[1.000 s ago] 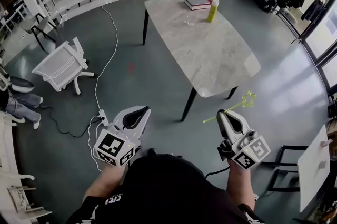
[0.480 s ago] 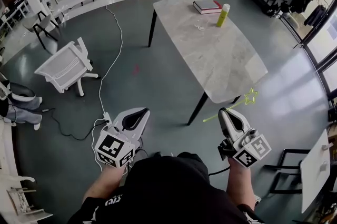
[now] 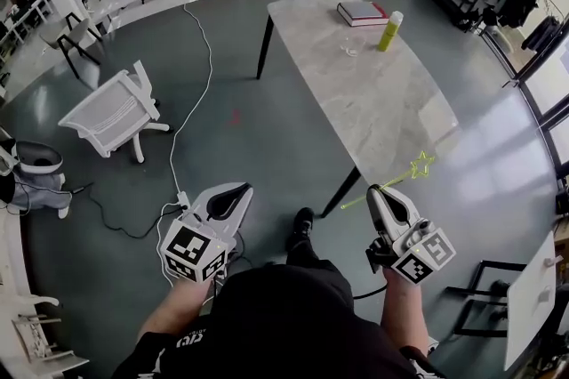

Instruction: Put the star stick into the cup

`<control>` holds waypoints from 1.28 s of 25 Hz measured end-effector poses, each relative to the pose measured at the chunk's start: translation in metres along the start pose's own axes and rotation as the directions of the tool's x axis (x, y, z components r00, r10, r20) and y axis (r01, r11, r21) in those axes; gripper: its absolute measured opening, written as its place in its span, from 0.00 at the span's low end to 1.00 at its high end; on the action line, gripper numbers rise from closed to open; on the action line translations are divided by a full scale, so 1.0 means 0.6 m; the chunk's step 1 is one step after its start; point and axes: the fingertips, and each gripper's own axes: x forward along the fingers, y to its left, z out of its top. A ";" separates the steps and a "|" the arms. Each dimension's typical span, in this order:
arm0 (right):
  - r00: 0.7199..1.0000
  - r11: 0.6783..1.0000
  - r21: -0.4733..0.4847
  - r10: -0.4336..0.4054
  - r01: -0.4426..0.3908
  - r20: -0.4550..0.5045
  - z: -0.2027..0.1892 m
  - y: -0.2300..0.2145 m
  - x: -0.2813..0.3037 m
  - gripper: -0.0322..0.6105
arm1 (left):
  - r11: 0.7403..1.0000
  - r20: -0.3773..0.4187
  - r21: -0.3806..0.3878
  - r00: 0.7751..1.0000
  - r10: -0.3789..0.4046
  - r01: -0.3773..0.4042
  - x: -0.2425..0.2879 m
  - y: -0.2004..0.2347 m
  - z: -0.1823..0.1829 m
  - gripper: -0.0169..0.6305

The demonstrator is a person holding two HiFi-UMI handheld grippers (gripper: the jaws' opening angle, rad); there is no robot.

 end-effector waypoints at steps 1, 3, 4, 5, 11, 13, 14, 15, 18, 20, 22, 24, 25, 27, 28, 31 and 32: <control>1.000 1.000 0.005 0.007 -0.007 -0.001 0.002 -0.010 0.012 0.08 | 1.000 0.000 -0.001 1.000 0.002 -0.002 0.011 0.007 0.004 0.03; 1.000 1.000 0.012 0.022 -0.022 -0.002 0.010 -0.033 0.035 0.08 | 1.000 0.002 -0.005 1.000 0.005 -0.005 0.038 0.020 0.014 0.03; 1.000 1.000 0.014 0.027 -0.027 -0.002 0.014 -0.047 0.046 0.08 | 1.000 0.001 -0.006 1.000 0.005 -0.005 0.054 0.026 0.018 0.03; 1.000 0.999 0.016 0.028 -0.028 -0.002 0.018 -0.064 0.056 0.08 | 1.000 0.000 -0.006 1.000 0.005 -0.005 0.071 0.032 0.022 0.03; 1.000 0.999 0.023 0.027 -0.027 -0.012 0.048 -0.170 0.129 0.08 | 1.000 0.017 -0.012 1.000 0.002 -0.002 0.183 0.087 0.063 0.03; 1.000 0.999 0.037 0.021 -0.020 -0.014 0.053 -0.213 0.144 0.08 | 1.000 0.021 -0.014 1.000 0.008 -0.007 0.222 0.101 0.075 0.03; 1.000 0.999 0.047 0.019 -0.018 -0.013 0.056 -0.232 0.151 0.08 | 1.000 0.025 -0.014 1.000 0.012 -0.012 0.240 0.107 0.082 0.03; 1.000 0.998 0.055 0.018 -0.018 -0.014 0.060 -0.249 0.160 0.08 | 1.000 0.031 -0.017 0.999 0.016 -0.016 0.256 0.114 0.090 0.03; 0.999 0.998 0.056 0.027 -0.026 -0.021 0.075 -0.293 0.190 0.08 | 0.999 0.046 -0.037 0.999 0.015 -0.013 0.306 0.135 0.109 0.03; 0.999 0.998 0.047 0.030 -0.029 -0.024 0.086 -0.321 0.208 0.08 | 0.999 0.034 -0.032 0.999 0.008 -0.007 0.344 0.149 0.108 0.03; 0.999 0.999 0.044 0.032 -0.031 -0.025 0.094 -0.348 0.220 0.08 | 1.000 0.027 -0.029 1.000 -0.001 0.001 0.380 0.156 0.106 0.03; 0.999 0.999 0.042 0.032 -0.031 -0.030 0.101 -0.370 0.228 0.08 | 1.000 0.034 -0.021 0.999 -0.012 0.012 0.413 0.159 0.113 0.03; 0.999 0.999 0.040 0.031 -0.029 -0.033 0.105 -0.380 0.233 0.08 | 1.000 0.039 -0.018 0.999 -0.018 0.019 0.429 0.160 0.119 0.03; 0.999 0.999 0.043 0.023 -0.021 -0.037 0.111 -0.396 0.241 0.08 | 0.999 0.044 -0.019 0.998 -0.037 0.038 0.458 0.159 0.126 0.03; 0.999 0.999 0.047 0.018 -0.017 -0.037 0.113 -0.402 0.243 0.08 | 0.999 0.042 -0.017 0.998 -0.049 0.050 0.470 0.158 0.127 0.03; 0.999 0.999 0.043 0.004 -0.002 -0.044 0.118 -0.416 0.256 0.08 | 0.997 0.033 -0.011 0.996 -0.081 0.082 0.502 0.165 0.124 0.03; 0.999 0.999 0.039 -0.003 0.005 -0.049 0.119 -0.422 0.263 0.08 | 0.996 0.033 -0.017 0.996 -0.088 0.089 0.512 0.173 0.123 0.03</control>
